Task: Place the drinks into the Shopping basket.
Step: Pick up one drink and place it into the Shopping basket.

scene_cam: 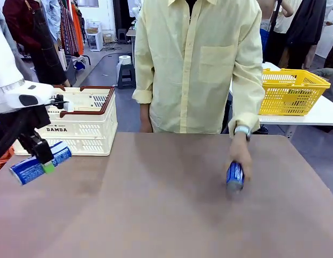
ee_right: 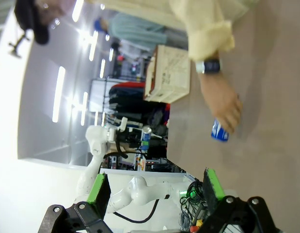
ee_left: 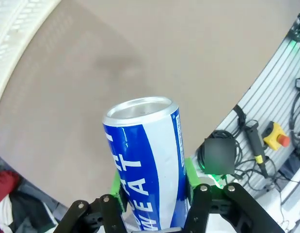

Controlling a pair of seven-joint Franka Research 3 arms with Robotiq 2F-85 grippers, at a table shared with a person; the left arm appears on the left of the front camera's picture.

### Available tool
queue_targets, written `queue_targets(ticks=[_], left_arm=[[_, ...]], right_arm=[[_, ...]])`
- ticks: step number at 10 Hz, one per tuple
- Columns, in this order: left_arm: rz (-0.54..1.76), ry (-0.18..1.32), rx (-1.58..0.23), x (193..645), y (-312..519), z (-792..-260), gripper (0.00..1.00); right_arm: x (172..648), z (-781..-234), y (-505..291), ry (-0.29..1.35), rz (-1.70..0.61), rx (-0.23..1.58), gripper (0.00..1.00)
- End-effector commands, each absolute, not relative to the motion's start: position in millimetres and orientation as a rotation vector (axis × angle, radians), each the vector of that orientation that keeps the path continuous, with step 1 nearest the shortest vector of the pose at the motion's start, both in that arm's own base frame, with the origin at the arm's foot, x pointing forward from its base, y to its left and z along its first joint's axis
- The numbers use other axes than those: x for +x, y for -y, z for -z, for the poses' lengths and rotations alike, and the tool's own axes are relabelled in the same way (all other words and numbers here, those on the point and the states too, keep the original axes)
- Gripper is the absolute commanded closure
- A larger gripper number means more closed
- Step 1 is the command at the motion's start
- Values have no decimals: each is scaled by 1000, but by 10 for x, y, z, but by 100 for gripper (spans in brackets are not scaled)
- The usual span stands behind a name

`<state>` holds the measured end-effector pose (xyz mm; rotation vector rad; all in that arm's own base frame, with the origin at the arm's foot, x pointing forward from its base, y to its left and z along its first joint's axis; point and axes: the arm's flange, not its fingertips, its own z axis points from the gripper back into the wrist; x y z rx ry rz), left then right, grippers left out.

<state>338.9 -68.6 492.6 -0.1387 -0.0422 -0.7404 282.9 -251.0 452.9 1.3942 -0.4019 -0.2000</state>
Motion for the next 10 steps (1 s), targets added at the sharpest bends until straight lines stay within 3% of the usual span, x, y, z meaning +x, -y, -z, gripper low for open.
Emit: queue_targets(ticks=[1,6,8,10], left_arm=[[655,22,-147,3601,545,-5242,100],[210,66,-306,5255,432,-6354,100],[63,83,-341,5935,548,-6373,100],[-132,146,-265,6441,630,-6119,100]], right_arm=[[2825,-4547,2497,422,179,1401,0],[2825,-4547,2497,422,179,1401,0],[2825,-4547,2497,422,179,1401,0],[2825,-4547,2497,422,179,1401,0]])
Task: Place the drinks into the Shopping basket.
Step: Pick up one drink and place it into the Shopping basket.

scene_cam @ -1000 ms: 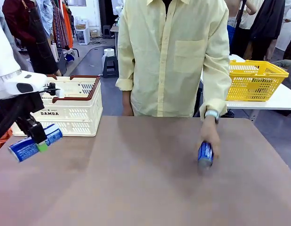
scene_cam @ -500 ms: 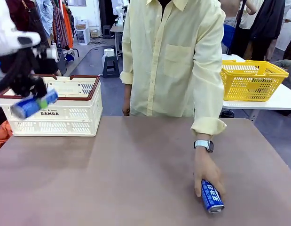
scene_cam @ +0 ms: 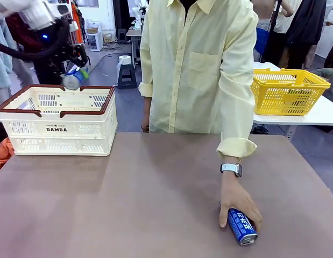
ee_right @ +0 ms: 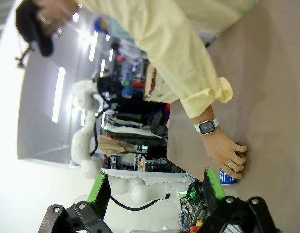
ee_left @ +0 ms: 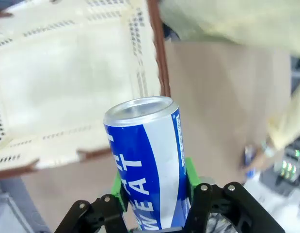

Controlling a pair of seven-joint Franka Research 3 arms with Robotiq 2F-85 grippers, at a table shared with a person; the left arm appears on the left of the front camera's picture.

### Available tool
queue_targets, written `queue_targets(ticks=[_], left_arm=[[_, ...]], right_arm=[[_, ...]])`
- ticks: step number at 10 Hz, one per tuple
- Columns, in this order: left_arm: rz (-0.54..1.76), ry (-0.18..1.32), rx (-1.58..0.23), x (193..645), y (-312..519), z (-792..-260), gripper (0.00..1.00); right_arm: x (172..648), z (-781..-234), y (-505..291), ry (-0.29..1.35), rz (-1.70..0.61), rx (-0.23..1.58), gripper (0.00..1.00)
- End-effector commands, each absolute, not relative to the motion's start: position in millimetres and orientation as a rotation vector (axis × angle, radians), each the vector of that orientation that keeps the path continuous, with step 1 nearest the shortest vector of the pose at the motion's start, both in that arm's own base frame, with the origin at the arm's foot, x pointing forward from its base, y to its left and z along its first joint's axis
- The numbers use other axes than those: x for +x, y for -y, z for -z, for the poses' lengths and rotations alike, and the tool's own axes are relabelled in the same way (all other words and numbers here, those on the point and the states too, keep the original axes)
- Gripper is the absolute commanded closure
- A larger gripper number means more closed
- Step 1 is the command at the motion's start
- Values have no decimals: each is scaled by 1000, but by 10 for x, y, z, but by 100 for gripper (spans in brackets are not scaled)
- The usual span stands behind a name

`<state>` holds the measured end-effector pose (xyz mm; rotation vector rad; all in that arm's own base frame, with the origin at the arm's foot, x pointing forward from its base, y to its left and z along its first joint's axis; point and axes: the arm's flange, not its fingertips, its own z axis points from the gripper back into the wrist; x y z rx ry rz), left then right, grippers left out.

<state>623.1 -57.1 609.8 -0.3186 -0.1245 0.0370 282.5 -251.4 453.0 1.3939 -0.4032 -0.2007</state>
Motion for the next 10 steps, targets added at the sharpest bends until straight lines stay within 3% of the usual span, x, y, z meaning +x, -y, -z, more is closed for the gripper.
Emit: queue_targets(ticks=[1,3,6,8,10], left_arm=[[-167,154,-213,6592,629,-6024,100],[-152,142,-167,6691,589,-5963,100],[-148,162,-236,6644,609,-5807,100],[-108,200,-133,6856,617,-5628,100],[-30,133,-72,7003,543,-5346,100]], right_arm=[[2825,-4547,2497,422,179,1401,0],[2825,-4547,2497,422,179,1401,0],[2825,-4547,2497,422,179,1401,0],[2825,-4547,2497,422,179,1401,0],[2825,-4547,2497,422,179,1401,0]])
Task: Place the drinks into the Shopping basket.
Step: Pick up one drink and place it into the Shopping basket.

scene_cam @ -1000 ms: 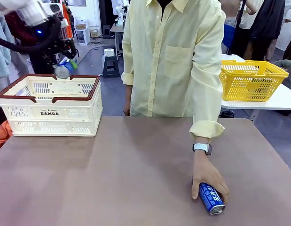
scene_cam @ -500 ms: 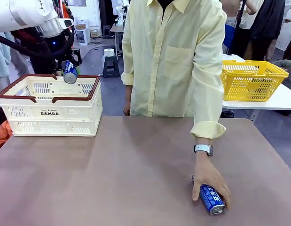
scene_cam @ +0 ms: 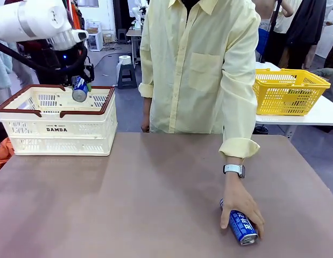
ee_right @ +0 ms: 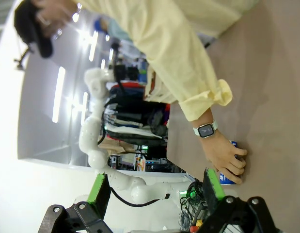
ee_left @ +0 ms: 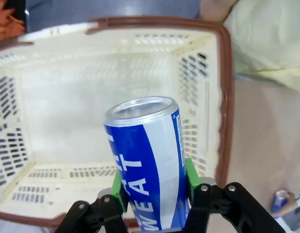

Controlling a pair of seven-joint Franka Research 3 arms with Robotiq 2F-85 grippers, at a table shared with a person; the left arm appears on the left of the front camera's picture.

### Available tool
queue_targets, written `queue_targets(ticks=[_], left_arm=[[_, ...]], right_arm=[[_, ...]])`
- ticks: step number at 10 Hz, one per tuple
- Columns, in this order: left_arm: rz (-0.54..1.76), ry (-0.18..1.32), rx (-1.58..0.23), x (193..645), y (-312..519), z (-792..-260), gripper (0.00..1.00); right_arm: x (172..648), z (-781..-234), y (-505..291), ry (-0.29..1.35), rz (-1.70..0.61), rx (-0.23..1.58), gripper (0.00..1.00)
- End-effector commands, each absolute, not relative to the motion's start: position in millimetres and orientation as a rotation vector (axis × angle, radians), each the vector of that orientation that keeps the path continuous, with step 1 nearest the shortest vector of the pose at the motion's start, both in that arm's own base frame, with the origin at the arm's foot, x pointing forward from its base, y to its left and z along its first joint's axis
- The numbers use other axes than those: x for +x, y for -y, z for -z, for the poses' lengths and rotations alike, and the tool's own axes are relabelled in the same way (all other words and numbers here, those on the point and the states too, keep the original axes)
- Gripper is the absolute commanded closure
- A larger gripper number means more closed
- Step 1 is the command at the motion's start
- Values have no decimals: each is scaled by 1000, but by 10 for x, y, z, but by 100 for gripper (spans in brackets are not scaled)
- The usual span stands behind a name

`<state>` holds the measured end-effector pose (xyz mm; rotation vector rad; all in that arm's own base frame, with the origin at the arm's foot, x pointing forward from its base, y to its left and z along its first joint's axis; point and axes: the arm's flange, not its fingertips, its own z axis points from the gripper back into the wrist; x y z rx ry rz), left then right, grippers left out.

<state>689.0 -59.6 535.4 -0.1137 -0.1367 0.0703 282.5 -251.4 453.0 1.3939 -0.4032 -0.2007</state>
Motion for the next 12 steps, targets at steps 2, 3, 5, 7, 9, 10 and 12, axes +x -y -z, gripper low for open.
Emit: queue_targets(ticks=[2,3,5,7,9,10,12], left_arm=[[-2,133,-57,7000,509,-5062,100],[-30,120,-30,7007,519,-4900,100],[-29,35,-12,6998,526,-4584,100],[-39,9,-7,6980,486,-4363,100],[-63,-5,0,7053,475,-4180,100],[-63,-18,-5,7080,468,-4124,100],[-61,-32,-18,7107,442,-4078,73]], right_arm=[[2825,-4547,2497,422,179,1401,0],[2825,-4547,2497,422,179,1401,0],[2825,-4547,2497,422,179,1401,0],[2825,-4547,2497,422,179,1401,0],[2825,-4547,2497,422,179,1401,0],[2825,-4547,2497,422,179,1401,0],[2825,-4547,2497,422,179,1401,0]])
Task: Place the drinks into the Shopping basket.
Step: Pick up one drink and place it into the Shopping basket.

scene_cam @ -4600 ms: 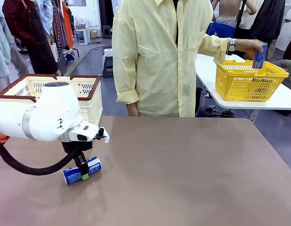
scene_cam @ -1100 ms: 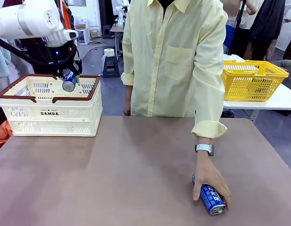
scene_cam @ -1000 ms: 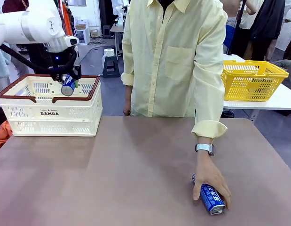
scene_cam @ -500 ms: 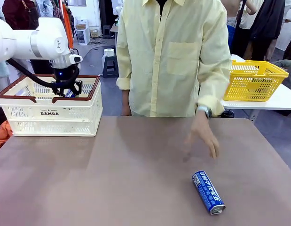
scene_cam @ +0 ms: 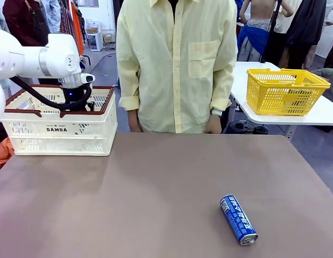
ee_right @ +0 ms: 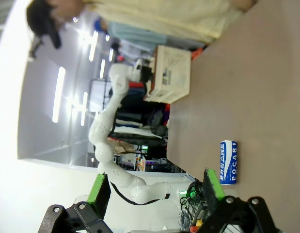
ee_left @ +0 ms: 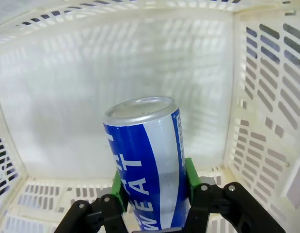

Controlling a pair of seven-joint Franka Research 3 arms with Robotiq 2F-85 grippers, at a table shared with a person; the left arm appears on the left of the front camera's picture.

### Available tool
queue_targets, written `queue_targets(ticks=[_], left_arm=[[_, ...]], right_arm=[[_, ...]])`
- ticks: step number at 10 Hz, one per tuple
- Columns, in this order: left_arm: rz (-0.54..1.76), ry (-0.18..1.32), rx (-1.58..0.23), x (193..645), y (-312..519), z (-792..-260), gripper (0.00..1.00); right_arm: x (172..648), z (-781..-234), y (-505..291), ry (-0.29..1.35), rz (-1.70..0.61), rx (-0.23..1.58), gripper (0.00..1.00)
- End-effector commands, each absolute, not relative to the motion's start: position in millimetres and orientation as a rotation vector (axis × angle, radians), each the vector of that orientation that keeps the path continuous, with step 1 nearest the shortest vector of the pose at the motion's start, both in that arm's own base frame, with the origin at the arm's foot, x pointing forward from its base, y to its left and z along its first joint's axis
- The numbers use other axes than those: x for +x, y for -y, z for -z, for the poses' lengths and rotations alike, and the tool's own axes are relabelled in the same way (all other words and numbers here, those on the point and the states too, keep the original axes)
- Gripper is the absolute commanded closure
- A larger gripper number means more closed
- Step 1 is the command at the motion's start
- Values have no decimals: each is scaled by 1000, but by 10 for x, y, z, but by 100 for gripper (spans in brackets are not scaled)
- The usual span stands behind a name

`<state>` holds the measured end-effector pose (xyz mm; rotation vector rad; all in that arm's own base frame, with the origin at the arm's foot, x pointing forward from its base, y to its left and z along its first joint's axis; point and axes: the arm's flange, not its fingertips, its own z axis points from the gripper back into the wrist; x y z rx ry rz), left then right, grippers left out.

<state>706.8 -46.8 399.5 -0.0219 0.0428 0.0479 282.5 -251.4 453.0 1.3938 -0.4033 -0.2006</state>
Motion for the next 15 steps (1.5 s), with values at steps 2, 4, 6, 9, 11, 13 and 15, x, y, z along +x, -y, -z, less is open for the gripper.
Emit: queue_targets(ticks=[2,4,6,9,11,13,15], left_arm=[[-66,-4,-28,7087,434,-4106,0],[-73,2,-34,7080,428,-4114,0],[-77,12,-46,7054,412,-4144,0],[-66,69,-163,6894,256,-4490,0],[-76,191,-403,6501,-30,-5108,0],[-135,279,-694,6106,-423,-5529,0],[27,181,-1054,5556,-935,-5542,0]], right_arm=[[2825,-4547,2497,422,179,1401,0],[2825,-4547,2497,422,179,1401,0],[2825,-4547,2497,422,179,1401,0],[2825,-4547,2497,422,179,1401,0],[2825,-4547,2497,422,179,1401,0],[2825,-4547,2497,422,179,1401,0],[2825,-4547,2497,422,179,1401,0]])
